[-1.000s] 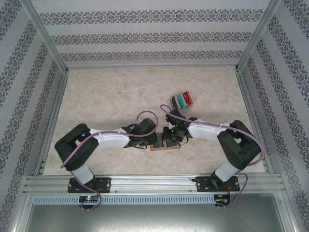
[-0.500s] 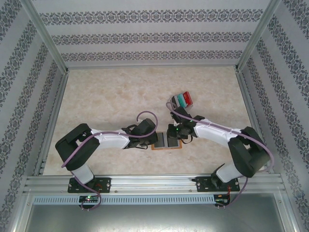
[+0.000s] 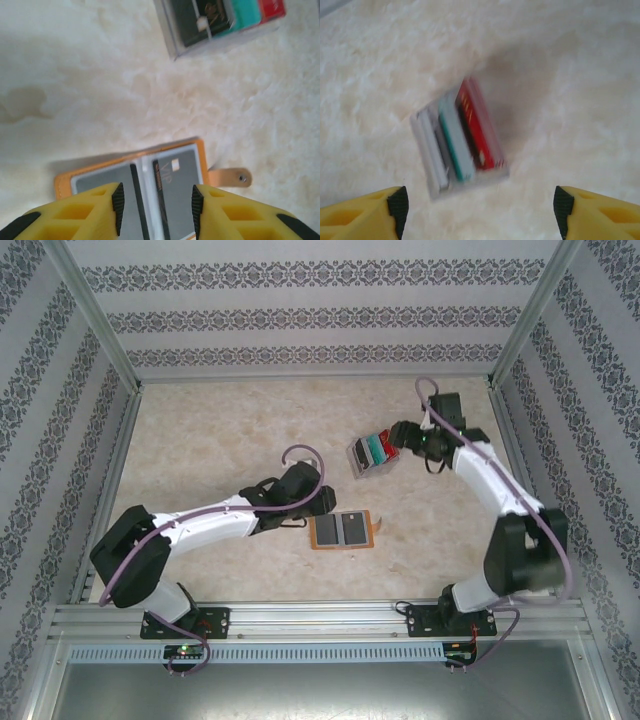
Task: Put the credit cards into the card holder
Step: Move the storage box to the center of the table.
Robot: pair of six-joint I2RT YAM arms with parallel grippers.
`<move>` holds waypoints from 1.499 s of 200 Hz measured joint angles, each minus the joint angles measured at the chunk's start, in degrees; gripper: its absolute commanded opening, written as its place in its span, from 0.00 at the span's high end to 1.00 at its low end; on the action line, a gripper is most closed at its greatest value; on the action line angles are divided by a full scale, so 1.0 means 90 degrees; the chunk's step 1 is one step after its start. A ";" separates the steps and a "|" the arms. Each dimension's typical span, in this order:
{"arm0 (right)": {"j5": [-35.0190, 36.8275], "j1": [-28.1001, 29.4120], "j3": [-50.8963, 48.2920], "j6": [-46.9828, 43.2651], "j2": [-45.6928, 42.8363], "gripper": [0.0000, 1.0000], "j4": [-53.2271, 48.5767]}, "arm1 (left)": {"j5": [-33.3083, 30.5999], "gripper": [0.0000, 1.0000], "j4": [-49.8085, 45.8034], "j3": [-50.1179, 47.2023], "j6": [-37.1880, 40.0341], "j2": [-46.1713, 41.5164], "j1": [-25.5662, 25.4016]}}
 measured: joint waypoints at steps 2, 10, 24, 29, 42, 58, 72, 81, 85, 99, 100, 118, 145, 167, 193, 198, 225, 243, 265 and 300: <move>-0.0015 -0.0027 0.0085 -0.0029 0.0097 0.18 0.0007 | -0.0002 0.54 -0.0002 0.0005 0.0010 -0.0005 0.0027; -0.0151 -0.0119 0.0393 -0.0085 0.0491 0.16 0.0012 | 0.0002 0.52 -0.0010 0.0015 0.0046 -0.0024 0.0136; -0.0323 -0.0219 0.0843 -0.0185 0.1078 0.13 -0.0066 | 0.0017 0.52 -0.0058 0.0015 0.0092 -0.0034 0.0345; -0.0364 -0.0245 0.0986 -0.0223 0.1256 0.13 -0.0083 | 0.0039 0.50 -0.0068 0.0015 0.0112 -0.0034 0.0420; -0.0561 -0.0323 0.1377 -0.0243 0.1739 0.12 -0.0168 | 0.0109 0.45 -0.0087 0.0015 0.0165 -0.0034 0.0619; -0.0945 -0.0367 0.1836 -0.0238 0.2290 0.12 -0.0226 | 0.0219 0.42 -0.0087 0.0015 0.0253 -0.0034 0.0855; -0.1277 -0.0403 0.2147 -0.0236 0.2664 0.12 -0.0245 | 0.0352 0.42 -0.0090 0.0041 0.0330 -0.0019 0.1073; -0.1496 -0.0403 0.2334 -0.0216 0.2883 0.12 -0.0287 | 0.0464 0.41 -0.0107 0.0124 0.0372 0.0036 0.1209; -0.1603 -0.0403 0.2395 -0.0211 0.2975 0.12 -0.0279 | 0.0503 0.41 -0.0107 0.0180 0.0398 0.0085 0.1282; -0.1889 -0.0398 0.2499 -0.0187 0.3191 0.13 -0.0262 | 0.0707 0.41 -0.0104 0.0423 0.0444 0.0294 0.1523; -0.1919 -0.0398 0.2509 -0.0185 0.3213 0.13 -0.0270 | 0.0714 0.41 -0.0104 0.0437 0.0444 0.0304 0.1535; -0.2200 -0.0347 0.2722 -0.0192 0.3507 0.14 -0.0393 | 0.0937 0.41 -0.0090 0.0828 0.0515 0.0687 0.1787; -0.2567 -0.0226 0.2817 -0.0216 0.3689 0.15 -0.0500 | 0.1396 0.42 -0.0134 0.1498 0.0578 0.1316 0.2069; -0.2846 -0.0100 0.2800 -0.0240 0.3679 0.15 -0.0493 | 0.1690 0.42 -0.0233 0.1892 0.0670 0.1586 0.2171; -0.3150 0.0092 0.2409 -0.0243 0.3500 0.15 -0.0381 | 0.1872 0.42 -0.0330 0.1970 0.0753 0.1571 0.2208; -0.3167 0.0151 0.2288 -0.0243 0.3429 0.15 -0.0369 | 0.1897 0.42 -0.0333 0.1960 0.0760 0.1571 0.2208; -0.3160 0.0571 0.1751 -0.0228 0.3011 0.17 -0.0330 | 0.1982 0.42 -0.0272 0.1659 0.0755 0.1503 0.2208; -0.3116 0.0874 0.1379 -0.0211 0.2684 0.17 -0.0282 | 0.2079 0.43 -0.0112 0.1248 0.0651 0.1447 0.2208; -0.2880 0.1156 0.1095 -0.0214 0.2312 0.16 -0.0287 | 0.2227 0.48 0.0119 0.0758 0.0410 0.1443 0.2208; -0.1826 0.1180 0.0920 -0.0214 0.1712 0.22 -0.0432 | 0.2409 0.50 0.0216 0.0670 0.0163 0.1489 0.2208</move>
